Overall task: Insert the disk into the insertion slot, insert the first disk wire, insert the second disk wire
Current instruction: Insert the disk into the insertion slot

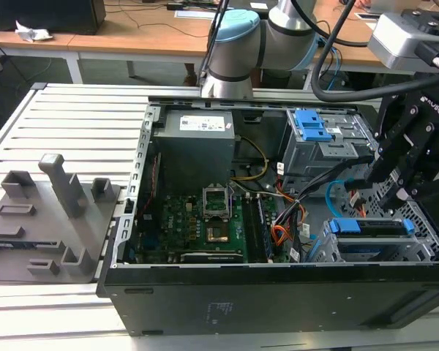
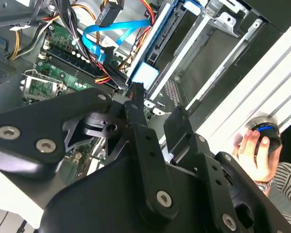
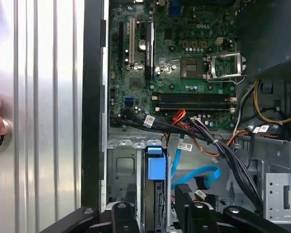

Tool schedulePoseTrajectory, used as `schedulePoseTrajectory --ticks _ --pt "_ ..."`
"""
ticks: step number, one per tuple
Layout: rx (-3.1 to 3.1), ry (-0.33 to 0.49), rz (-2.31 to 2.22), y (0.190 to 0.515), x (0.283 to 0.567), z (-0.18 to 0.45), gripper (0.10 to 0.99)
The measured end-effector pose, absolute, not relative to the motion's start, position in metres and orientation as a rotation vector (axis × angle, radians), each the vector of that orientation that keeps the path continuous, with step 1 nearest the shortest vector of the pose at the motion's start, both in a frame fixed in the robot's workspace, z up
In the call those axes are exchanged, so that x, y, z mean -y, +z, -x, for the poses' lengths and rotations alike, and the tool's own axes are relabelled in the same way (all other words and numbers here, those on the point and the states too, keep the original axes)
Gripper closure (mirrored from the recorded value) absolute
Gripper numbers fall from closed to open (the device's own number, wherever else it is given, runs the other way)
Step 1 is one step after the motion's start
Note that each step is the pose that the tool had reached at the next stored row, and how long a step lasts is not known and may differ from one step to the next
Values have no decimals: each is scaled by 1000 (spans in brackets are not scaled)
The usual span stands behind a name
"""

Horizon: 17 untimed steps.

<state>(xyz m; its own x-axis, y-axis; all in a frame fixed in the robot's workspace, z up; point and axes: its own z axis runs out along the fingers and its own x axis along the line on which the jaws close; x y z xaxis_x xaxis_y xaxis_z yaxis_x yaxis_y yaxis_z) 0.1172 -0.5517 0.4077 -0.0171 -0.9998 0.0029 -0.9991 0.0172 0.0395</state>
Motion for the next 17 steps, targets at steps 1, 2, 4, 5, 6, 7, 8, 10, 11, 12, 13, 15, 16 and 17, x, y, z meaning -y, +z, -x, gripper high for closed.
schedulePoseTrajectory --ticks 1,2,4,5,6,7,8,10,11,12,13,15,16,17 --pt "2219 -41 -2181 408 552 -117 725" --pt "2219 -41 -2181 408 552 -117 788" --pt "2219 -41 -2181 407 552 -117 906" --pt "2219 -41 -2181 407 552 -117 969" --pt "2219 -41 -2181 407 552 -117 980" --pt "2219 -41 -2181 407 552 -117 980" --pt "2219 -41 -2181 407 552 -117 980" --pt "2219 -41 -2181 407 552 -117 980" --pt "2219 -41 -2181 407 552 -117 980" --pt "2219 -41 -2181 407 552 -117 980" --pt "2219 -41 -2181 407 552 -117 980" --pt "2219 -41 -2181 407 551 -122 980" --pt "2219 -41 -2181 407 551 -124 980" --pt "2219 -41 -2181 407 550 -125 980"
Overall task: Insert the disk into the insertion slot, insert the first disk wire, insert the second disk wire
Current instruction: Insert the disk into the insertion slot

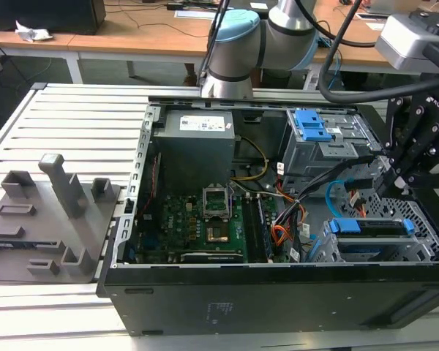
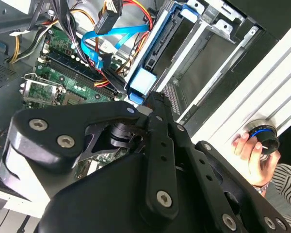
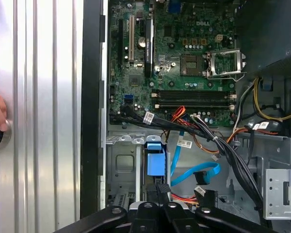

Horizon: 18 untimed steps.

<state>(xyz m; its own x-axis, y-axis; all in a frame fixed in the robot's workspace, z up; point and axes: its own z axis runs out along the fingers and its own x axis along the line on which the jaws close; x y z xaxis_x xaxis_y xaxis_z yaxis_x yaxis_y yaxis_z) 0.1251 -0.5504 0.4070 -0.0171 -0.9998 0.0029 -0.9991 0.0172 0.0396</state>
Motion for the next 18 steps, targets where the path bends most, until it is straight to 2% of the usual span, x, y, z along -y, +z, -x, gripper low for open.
schedulePoseTrajectory --ticks 18 --pt "2219 -41 -2181 373 547 -131 980"
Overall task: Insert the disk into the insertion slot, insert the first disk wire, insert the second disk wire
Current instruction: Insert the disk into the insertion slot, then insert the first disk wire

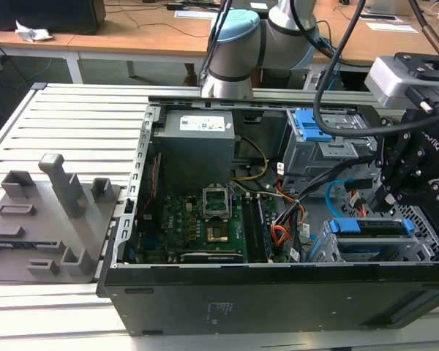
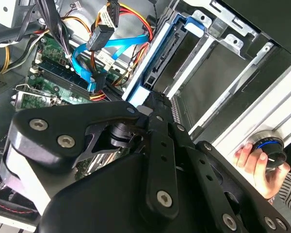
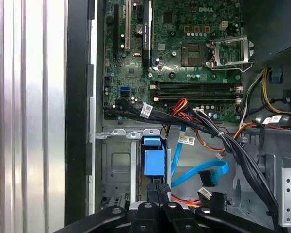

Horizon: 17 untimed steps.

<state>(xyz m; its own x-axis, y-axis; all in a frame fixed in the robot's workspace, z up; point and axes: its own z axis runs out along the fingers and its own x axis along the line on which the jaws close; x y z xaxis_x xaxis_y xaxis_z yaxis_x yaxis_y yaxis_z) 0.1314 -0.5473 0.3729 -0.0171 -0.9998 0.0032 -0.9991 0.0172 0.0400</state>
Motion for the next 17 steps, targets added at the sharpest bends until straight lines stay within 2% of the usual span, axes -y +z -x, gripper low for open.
schedulePoseTrajectory --ticks 17 --pt "2219 -41 -2181 367 547 -132 980"
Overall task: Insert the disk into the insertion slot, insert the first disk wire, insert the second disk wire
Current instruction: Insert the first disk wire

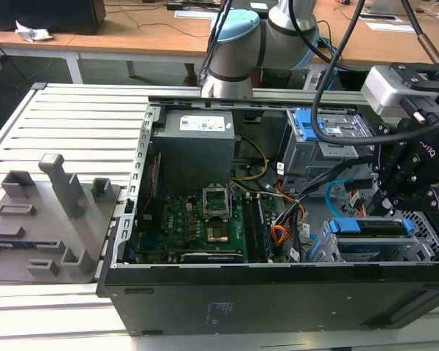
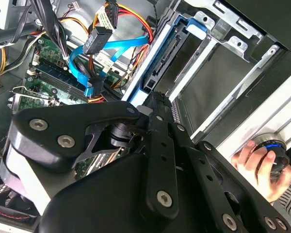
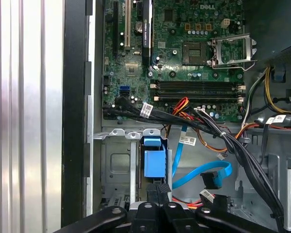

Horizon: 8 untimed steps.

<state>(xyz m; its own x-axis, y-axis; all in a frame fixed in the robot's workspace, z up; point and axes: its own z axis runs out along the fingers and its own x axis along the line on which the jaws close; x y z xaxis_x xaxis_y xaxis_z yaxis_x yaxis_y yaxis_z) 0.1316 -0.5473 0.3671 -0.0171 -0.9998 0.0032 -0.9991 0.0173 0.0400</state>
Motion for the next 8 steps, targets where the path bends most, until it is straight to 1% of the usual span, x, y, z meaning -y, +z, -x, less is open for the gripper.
schedulePoseTrajectory --ticks 2,3,4,5,6,8 --pt "2219 -41 -2181 367 547 -132 980" --pt "2219 -41 -2181 367 547 -132 918" --pt "2219 -41 -2181 367 547 -132 792" --pt "2219 -41 -2181 367 547 -132 792" --pt "2219 -41 -2181 367 547 -132 725" --pt "2219 -41 -2181 367 547 -132 725"
